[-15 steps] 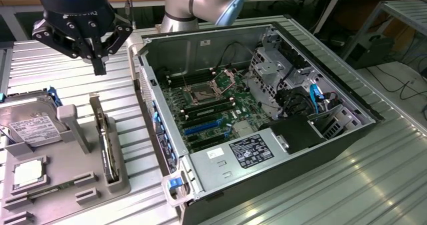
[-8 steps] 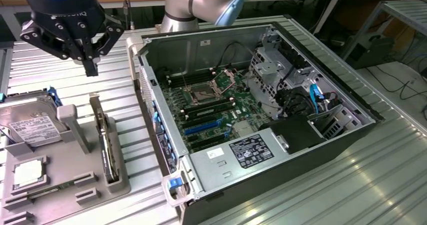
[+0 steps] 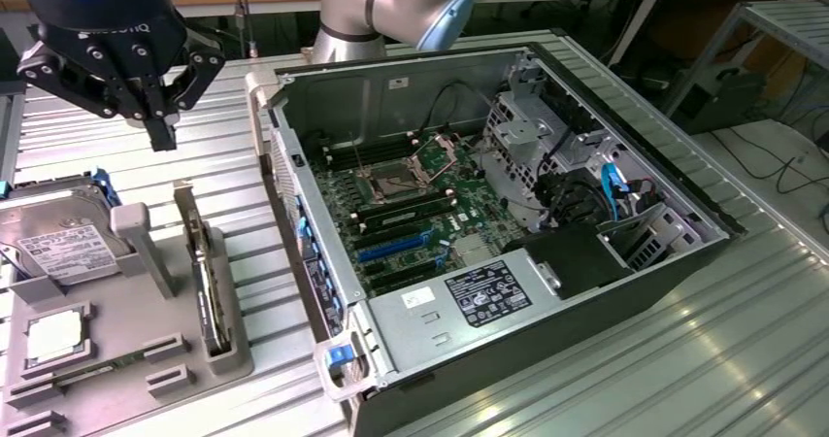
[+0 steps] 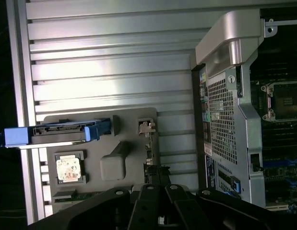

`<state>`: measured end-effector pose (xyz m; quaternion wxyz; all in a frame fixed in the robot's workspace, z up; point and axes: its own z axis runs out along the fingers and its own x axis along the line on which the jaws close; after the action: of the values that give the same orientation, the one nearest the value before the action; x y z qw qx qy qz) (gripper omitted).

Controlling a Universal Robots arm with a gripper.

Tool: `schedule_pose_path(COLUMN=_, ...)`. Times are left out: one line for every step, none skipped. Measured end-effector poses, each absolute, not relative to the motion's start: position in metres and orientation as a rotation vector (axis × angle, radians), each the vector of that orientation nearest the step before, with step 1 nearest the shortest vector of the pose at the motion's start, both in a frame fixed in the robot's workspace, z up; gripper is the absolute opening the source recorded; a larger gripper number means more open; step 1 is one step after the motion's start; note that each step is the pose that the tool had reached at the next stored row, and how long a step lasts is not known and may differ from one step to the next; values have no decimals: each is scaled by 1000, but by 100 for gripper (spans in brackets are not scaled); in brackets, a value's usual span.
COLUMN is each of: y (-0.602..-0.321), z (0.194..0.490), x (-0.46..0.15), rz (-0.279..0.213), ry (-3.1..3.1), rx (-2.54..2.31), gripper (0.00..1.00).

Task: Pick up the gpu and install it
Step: 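Pick up the gpu and move the gpu toward the slot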

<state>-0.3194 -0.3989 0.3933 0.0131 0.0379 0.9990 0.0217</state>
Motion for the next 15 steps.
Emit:
schedule_pose_path(y=-399, z=393, x=-319, rz=68, ry=3113, rx=118, gripper=11)
schedule_pose_path(y=-399, z=393, x=-319, rz=68, ry=3113, rx=118, gripper=11)
schedule_pose_path(y=-399, z=393, x=-319, rz=68, ry=3112, rx=118, gripper=11)
schedule_pose_path(y=-399, z=393, x=-319, rz=68, ry=3112, rx=118, gripper=11)
schedule_pose_path(y=-399, z=393, x=-319, rz=68, ry=3113, rx=118, gripper=11)
schedule_pose_path(y=-399, z=393, x=-319, rz=68, ry=3112, rx=118, gripper=11)
schedule_pose_path(y=-399, z=393, x=-319, rz=68, ry=3113, rx=118, gripper=11)
schedule_pose_path(y=-399, z=393, x=-319, rz=68, ry=3113, rx=118, gripper=11)
schedule_pose_path(y=-399, z=393, x=-319, rz=68, ry=3112, rx=118, gripper=11)
schedule_pose_path(y=-399, z=393, x=-319, rz=68, ry=3112, rx=118, gripper=11)
schedule_pose_path(y=-399, z=393, x=-319, rz=68, ry=3112, rx=118, gripper=11)
schedule_pose_path(y=-399, z=393, x=-319, rz=68, ry=3113, rx=118, gripper=16)
schedule_pose_path(y=-399, z=393, x=-319, rz=68, ry=3112, rx=118, gripper=23)
schedule_pose_path(y=-399, z=393, x=-319, rz=68, ry=3112, rx=118, gripper=36)
schedule_pose_path(y=-399, z=393, x=-319, rz=68, ry=3113, rx=118, gripper=42)
